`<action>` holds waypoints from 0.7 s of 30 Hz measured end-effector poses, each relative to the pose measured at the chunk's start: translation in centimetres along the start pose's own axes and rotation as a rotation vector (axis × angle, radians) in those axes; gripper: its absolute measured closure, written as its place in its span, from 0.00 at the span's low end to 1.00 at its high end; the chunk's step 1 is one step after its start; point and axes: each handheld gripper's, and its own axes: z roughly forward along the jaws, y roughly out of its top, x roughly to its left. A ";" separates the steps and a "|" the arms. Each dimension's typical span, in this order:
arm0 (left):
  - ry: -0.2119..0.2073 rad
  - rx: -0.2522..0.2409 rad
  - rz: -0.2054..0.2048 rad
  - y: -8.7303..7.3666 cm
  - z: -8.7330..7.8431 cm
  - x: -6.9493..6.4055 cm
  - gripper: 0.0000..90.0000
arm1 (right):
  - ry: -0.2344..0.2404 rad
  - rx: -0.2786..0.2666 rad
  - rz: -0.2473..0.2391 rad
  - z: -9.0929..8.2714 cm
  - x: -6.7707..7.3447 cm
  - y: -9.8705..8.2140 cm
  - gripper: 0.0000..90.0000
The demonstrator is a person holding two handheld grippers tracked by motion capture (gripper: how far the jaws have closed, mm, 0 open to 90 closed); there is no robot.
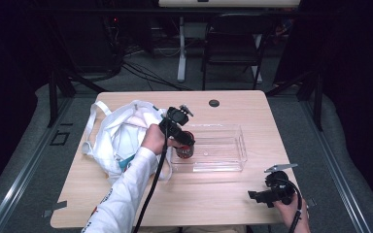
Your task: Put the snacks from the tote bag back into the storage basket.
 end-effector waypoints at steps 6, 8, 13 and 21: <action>0.008 0.009 -0.015 -0.6 1.0 -0.1 0.30 | 0.002 0.000 -0.002 0.0 0.0 0.0 0.13; 0.014 0.017 -0.014 -0.7 1.2 -0.1 0.30 | 0.002 0.001 -0.002 0.0 0.0 0.0 0.13; 0.013 0.042 -0.028 -1.4 2.4 0.0 0.30 | 0.003 0.001 -0.001 0.0 0.0 0.0 0.13; -0.003 0.059 -0.065 -2.2 3.8 0.1 0.30 | 0.000 0.001 -0.004 0.2 0.0 0.0 0.13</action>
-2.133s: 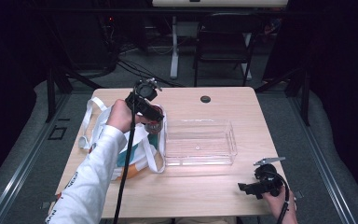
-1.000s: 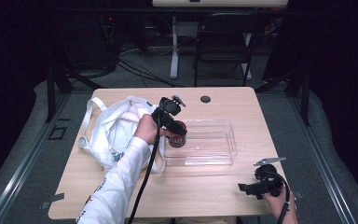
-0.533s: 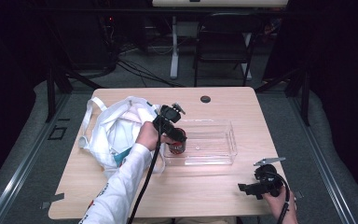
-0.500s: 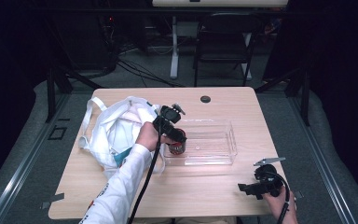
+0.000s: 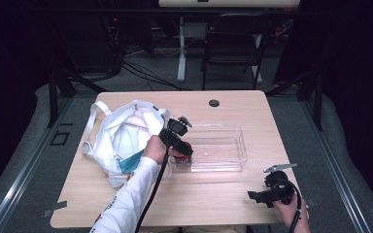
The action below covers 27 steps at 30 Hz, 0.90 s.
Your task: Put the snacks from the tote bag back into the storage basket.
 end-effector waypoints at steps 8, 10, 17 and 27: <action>0.012 -0.002 -0.003 -0.2 0.1 -0.4 0.30 | 0.001 -0.002 0.002 0.0 0.1 0.0 0.13; 0.018 0.001 -0.001 -0.4 0.2 -0.5 0.30 | -0.002 -0.001 0.001 0.0 0.1 0.0 0.13; 0.026 -0.016 -0.003 -0.6 0.2 -0.8 0.30 | -0.004 -0.002 0.000 0.0 0.1 0.0 0.13; 0.031 -0.078 0.008 -0.3 -1.8 -1.0 0.20 | -0.003 0.001 -0.002 0.0 0.1 0.0 0.13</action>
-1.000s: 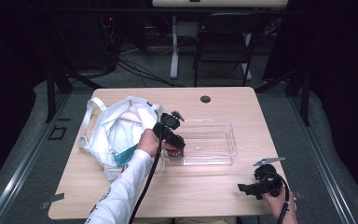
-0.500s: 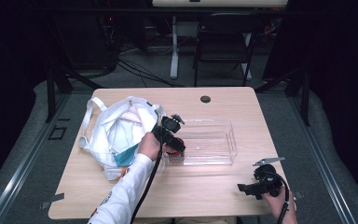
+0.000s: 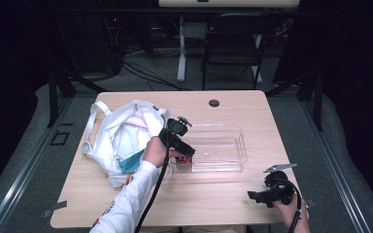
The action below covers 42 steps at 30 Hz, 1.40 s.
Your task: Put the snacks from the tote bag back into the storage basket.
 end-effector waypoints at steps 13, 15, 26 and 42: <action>0.048 -0.060 0.032 -1.6 -5.6 1.1 0.11 | 0.002 -0.013 0.005 0.0 0.0 0.0 0.13; 0.065 -0.061 0.032 -2.0 -6.6 1.6 0.10 | 0.004 -0.012 0.005 0.0 0.0 0.0 0.13; 0.142 -0.100 -0.039 -5.7 -11.0 5.0 0.07 | -0.006 -0.011 0.009 0.0 0.1 0.0 0.13; 0.211 -0.121 -0.168 -12.7 -13.4 9.6 0.02 | -0.006 -0.022 0.017 -0.1 0.1 0.0 0.13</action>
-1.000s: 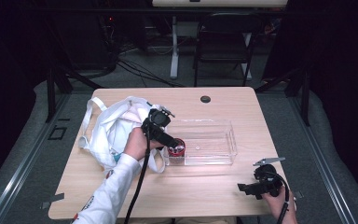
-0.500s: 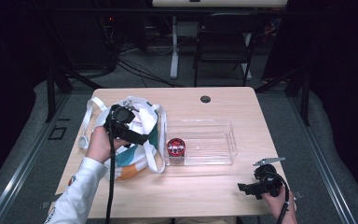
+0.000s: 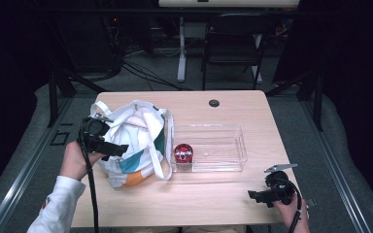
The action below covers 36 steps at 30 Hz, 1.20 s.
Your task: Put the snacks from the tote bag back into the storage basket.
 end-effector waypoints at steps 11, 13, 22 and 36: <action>0.033 0.025 -0.069 -4.3 0.3 2.2 0.00 | 0.000 0.006 -0.017 -0.2 0.1 0.0 0.13; 0.032 0.022 -0.104 -5.6 0.8 2.9 0.00 | -0.009 0.001 -0.015 -0.2 0.1 0.0 0.13; 0.040 0.033 -0.156 -8.3 1.9 3.7 0.01 | -0.006 -0.004 -0.031 -0.4 0.3 0.0 0.12; 0.020 0.084 -0.148 -12.2 5.2 3.8 0.01 | 0.021 0.008 -0.011 0.0 -0.1 -0.2 0.12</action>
